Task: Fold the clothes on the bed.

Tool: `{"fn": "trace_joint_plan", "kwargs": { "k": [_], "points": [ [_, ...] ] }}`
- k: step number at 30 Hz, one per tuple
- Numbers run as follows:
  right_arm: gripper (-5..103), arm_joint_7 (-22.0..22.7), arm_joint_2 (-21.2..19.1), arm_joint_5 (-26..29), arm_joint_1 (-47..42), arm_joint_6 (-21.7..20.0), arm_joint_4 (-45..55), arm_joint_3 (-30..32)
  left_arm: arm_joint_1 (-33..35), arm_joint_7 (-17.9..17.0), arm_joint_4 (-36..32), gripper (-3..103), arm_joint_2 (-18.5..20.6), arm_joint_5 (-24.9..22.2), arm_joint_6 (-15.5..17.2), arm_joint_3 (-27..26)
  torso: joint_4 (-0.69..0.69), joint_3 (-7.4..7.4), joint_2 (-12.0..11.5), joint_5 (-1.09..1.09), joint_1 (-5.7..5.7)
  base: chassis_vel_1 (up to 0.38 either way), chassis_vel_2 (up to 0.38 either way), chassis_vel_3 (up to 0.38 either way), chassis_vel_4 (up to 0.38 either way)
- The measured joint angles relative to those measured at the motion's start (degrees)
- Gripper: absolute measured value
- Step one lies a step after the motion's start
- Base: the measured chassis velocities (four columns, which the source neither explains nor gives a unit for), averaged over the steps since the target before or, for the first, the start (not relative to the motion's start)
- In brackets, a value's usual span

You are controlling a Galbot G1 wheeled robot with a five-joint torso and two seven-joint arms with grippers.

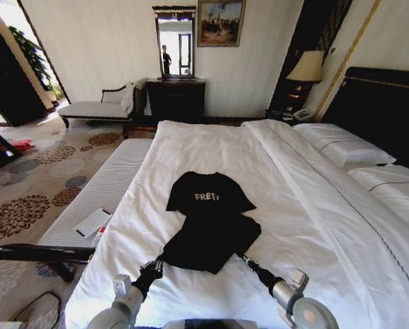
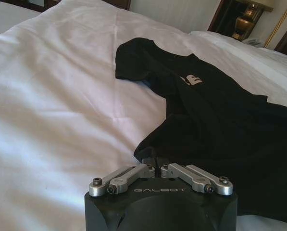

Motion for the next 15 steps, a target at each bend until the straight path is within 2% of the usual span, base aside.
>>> {"fn": "trace_joint_plan", "kwargs": {
  "k": [8,15],
  "points": [
    [0,0.0,0.6,-0.5,-0.4,0.5,0.0,0.1,0.1,0.0,0.4,0,-0.3,0.0,0.0,0.0,0.00,0.00,0.0,0.00,0.00,0.000,0.000,0.000,0.000],
    [0,-0.1,1.2,-0.5,-2.5,1.0,2.0,3.1,1.2,0.2,0.4,0,-0.4,0.5,-0.2,-0.4,0.00,0.00,0.0,0.00,0.00,0.000,0.000,0.000,0.000]
  ]
}}
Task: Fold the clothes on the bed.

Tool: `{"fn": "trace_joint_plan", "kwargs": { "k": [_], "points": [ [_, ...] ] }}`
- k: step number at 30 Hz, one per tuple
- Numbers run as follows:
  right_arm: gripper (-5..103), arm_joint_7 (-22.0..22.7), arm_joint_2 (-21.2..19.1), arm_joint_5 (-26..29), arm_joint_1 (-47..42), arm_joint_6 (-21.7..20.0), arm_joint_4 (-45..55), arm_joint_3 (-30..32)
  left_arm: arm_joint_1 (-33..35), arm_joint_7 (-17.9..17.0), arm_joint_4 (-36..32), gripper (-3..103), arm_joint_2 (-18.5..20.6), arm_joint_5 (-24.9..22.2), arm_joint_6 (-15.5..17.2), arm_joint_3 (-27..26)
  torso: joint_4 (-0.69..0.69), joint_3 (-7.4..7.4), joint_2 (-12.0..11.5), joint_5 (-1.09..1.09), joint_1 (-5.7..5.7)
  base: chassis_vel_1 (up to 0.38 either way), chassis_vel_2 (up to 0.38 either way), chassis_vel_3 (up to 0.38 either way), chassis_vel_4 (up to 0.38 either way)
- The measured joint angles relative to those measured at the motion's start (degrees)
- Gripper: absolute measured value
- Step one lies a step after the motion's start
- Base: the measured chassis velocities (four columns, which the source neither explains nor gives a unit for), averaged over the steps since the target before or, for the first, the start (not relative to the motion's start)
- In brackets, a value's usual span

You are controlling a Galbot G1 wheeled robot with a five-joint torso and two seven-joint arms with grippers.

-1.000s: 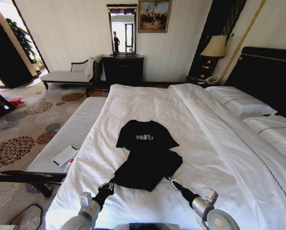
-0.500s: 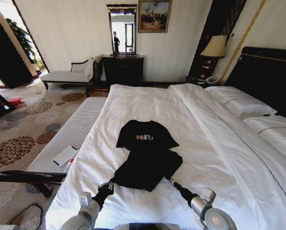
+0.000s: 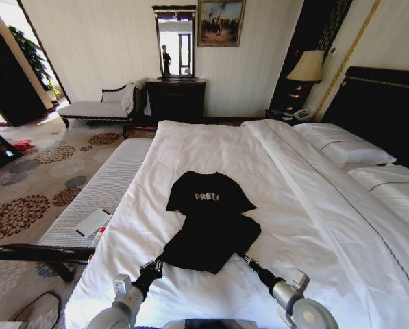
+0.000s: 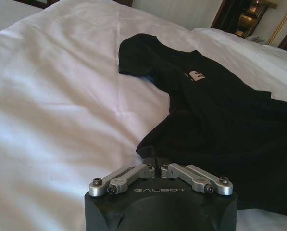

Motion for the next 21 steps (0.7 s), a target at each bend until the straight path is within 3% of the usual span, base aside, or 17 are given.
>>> {"fn": "trace_joint_plan", "kwargs": {
  "k": [12,21],
  "points": [
    [0,-0.7,-0.4,-2.3,-7.4,0.1,3.9,7.9,7.5,1.0,-2.0,0,-0.1,2.7,-1.8,-3.3,0.00,-0.01,0.0,0.00,0.00,0.000,0.000,0.000,0.000],
    [0,-2.1,0.0,-12.9,-14.5,0.1,3.8,12.1,15.3,2.9,-2.8,0,-2.2,6.0,-4.6,-7.5,0.00,-0.01,0.0,0.00,0.00,0.000,0.000,0.000,0.000]
  ]
}}
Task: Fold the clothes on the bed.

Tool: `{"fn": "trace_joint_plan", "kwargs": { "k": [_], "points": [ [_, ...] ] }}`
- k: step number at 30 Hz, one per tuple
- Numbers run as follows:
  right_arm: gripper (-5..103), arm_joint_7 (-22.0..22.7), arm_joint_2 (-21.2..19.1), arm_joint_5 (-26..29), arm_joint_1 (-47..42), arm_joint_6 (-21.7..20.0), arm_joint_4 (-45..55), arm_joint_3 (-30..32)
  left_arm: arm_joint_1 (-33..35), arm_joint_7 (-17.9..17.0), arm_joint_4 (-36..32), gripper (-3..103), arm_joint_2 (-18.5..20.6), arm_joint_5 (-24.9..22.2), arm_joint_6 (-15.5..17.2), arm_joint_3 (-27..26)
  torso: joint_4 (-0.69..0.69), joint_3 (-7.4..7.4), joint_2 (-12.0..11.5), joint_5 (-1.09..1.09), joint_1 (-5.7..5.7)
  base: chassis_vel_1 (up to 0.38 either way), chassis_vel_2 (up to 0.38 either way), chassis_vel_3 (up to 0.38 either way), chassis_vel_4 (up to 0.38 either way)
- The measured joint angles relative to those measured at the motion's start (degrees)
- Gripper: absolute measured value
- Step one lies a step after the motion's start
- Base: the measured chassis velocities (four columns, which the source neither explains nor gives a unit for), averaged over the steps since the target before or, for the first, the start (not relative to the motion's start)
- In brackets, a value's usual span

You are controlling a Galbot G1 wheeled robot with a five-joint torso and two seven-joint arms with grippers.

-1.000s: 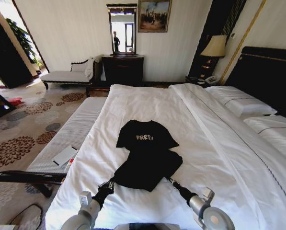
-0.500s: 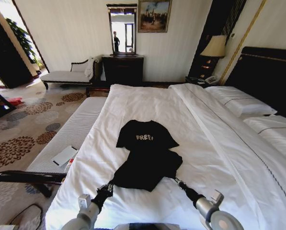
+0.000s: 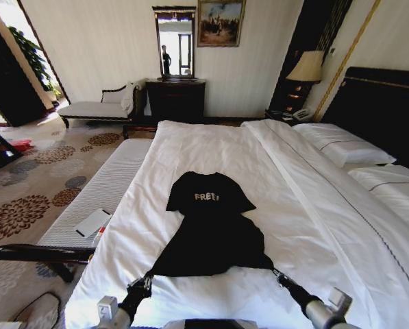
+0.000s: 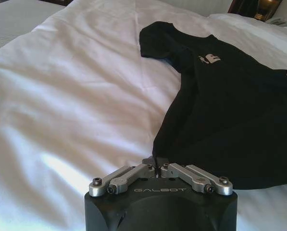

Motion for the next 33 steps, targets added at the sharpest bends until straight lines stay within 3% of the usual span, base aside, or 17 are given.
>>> {"fn": "trace_joint_plan", "kwargs": {
  "k": [7,17,33],
  "points": [
    [0,-1.1,0.9,-5.5,-4.0,-0.1,1.6,0.7,3.9,0.6,-0.2,0,-0.1,1.1,-3.0,-1.8,0.00,0.01,0.0,-0.01,0.00,0.000,0.000,0.000,0.000],
    [0,-2.2,3.8,-14.7,-8.4,0.7,4.1,-0.9,11.3,1.9,1.6,0,0.6,2.7,-11.4,-4.0,0.00,0.01,0.0,-0.01,0.00,0.000,0.000,0.000,0.000],
    [0,-2.2,4.5,-18.3,-8.4,1.8,3.4,-2.8,11.2,1.6,2.4,0,0.7,3.0,-12.3,-3.5,0.00,0.01,0.0,0.00,0.01,0.000,0.000,0.000,0.000]
  ]
}}
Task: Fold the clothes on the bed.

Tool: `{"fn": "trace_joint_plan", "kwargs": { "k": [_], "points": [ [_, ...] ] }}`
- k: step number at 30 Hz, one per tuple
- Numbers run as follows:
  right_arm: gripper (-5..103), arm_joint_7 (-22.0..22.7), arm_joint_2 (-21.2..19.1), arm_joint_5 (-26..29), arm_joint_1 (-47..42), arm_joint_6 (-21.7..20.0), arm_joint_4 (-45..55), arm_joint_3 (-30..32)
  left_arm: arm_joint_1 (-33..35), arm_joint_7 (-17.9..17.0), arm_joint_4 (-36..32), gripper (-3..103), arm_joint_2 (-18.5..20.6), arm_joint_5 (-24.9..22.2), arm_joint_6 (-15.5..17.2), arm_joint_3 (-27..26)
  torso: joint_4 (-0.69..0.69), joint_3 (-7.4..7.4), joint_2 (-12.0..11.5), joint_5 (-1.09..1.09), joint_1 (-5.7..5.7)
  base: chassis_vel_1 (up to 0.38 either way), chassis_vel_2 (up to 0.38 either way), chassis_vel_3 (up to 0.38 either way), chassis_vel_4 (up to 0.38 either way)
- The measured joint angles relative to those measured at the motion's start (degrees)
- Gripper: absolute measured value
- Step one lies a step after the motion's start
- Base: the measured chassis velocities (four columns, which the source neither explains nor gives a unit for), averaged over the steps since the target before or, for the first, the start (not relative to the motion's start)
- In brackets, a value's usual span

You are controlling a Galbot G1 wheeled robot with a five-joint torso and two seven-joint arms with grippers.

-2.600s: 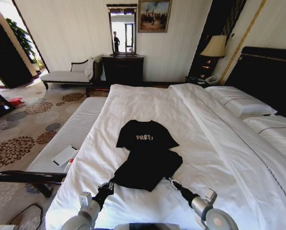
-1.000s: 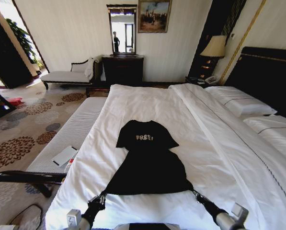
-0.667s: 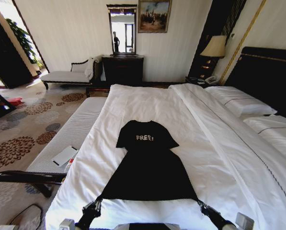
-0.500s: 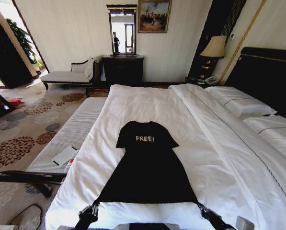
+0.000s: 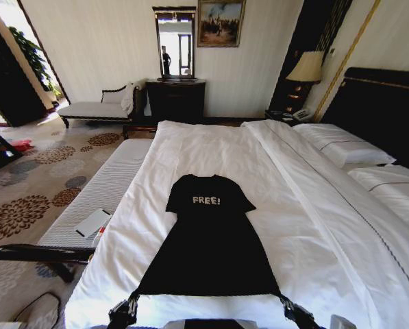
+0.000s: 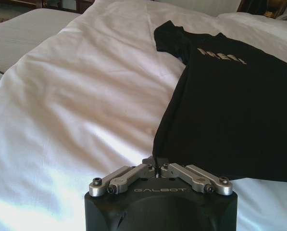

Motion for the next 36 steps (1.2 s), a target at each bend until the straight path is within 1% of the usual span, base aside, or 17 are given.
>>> {"fn": "trace_joint_plan", "kwargs": {
  "k": [8,9,12,16,17,18,19,20,24,25,26,30,31,32,34,35,36],
  "points": [
    [0,-0.7,0.4,-2.1,2.6,1.6,-1.6,-2.1,-1.5,-1.0,1.8,0,-0.3,1.5,-0.2,2.6,0.00,0.00,0.0,0.00,0.00,0.000,0.000,0.000,0.000],
    [5,-0.8,0.4,-2.9,2.9,2.0,-1.8,-2.4,-1.8,-1.4,2.1,0,-0.3,2.0,-0.2,3.2,0.00,0.00,0.0,0.00,0.00,0.000,0.000,0.000,0.000],
    [11,-0.6,0.4,-3.6,3.0,2.2,-1.9,-2.9,-2.3,-2.4,2.8,-1,-0.4,2.6,-0.1,3.8,0.00,0.00,0.0,0.00,0.00,0.000,0.000,0.000,0.000],
    [32,0.1,0.5,-3.7,2.6,2.0,-1.7,-2.8,-2.4,-3.8,3.3,15,-0.2,3.2,0.3,3.7,0.01,0.00,0.0,0.00,0.00,0.000,0.000,0.000,0.000],
    [32,0.1,0.5,-3.7,2.6,2.0,-1.7,-2.8,-2.4,-3.8,3.3,15,-0.2,3.2,0.3,3.7,0.01,0.00,0.0,0.00,0.00,0.000,0.000,0.000,0.000],
    [37,0.2,0.5,-3.8,2.4,2.0,-1.6,-2.4,-2.4,-4.1,3.2,20,-0.3,3.4,0.2,3.5,0.00,0.00,0.0,0.00,0.00,0.000,0.000,0.000,0.000],
    [37,0.2,0.5,-3.8,2.3,2.0,-1.5,-2.1,-2.5,-4.2,3.0,26,-0.4,3.4,0.2,3.3,0.00,0.00,0.0,0.00,0.00,0.000,0.000,0.000,0.000],
    [37,0.2,0.5,-3.8,2.3,2.0,-1.5,-2.1,-2.5,-4.2,3.0,26,-0.4,3.4,0.2,3.3,0.00,0.00,0.0,0.00,0.00,0.000,0.000,0.000,0.000],
    [60,-0.3,0.4,-2.3,1.2,2.6,0.3,-0.2,-2.4,-4.8,1.5,47,-1.1,3.9,-0.2,2.8,0.00,0.00,0.0,0.01,0.00,0.000,0.000,0.000,0.000],
    [60,-0.3,0.4,-2.3,1.2,2.6,0.3,-0.2,-2.4,-4.8,1.5,47,-1.1,3.9,-0.2,2.8,0.00,0.00,0.0,0.01,0.00,0.000,0.000,0.000,0.000],
    [65,-0.3,0.3,-1.6,1.2,2.7,0.9,0.4,-2.4,-4.8,1.3,47,-1.2,4.0,-0.4,2.8,0.00,0.00,0.0,0.01,0.00,0.000,0.000,0.000,0.000],
    [81,-0.2,-0.3,3.5,1.7,2.7,3.3,3.7,-2.5,-5.2,0.1,69,-1.9,4.0,-1.2,2.5,0.00,0.00,0.0,0.00,0.00,0.000,0.000,0.000,0.000],
    [81,-0.2,-0.3,3.5,1.7,2.7,3.3,3.7,-2.5,-5.2,0.1,69,-1.9,4.0,-1.2,2.5,0.00,0.00,0.0,0.00,0.00,0.000,0.000,0.000,0.000],
    [86,-0.1,-0.9,5.5,2.3,2.8,3.9,4.9,-2.7,-5.7,-0.4,74,-2.0,4.3,-1.9,2.4,0.00,0.00,0.0,0.00,0.00,0.000,0.000,0.000,0.000],
    [91,0.0,-1.4,7.1,2.7,2.9,4.2,5.6,-3.0,-6.1,-0.6,74,-2.1,4.6,-2.6,2.4,0.00,0.00,0.0,0.01,0.00,0.000,0.000,0.000,0.000],
    [96,0.1,-2.2,9.5,3.7,3.1,4.5,6.4,-3.7,-6.8,-0.9,86,-2.3,4.8,-3.7,2.4,0.00,0.00,0.0,0.00,0.00,0.000,0.000,0.000,0.000],
    [98,0.2,-2.9,10.9,4.4,3.1,4.5,6.8,-4.1,-6.9,-1.2,86,-2.5,4.9,-4.1,2.4,-0.01,0.00,0.0,0.01,0.00,0.000,0.000,0.000,0.000]
  ]
}}
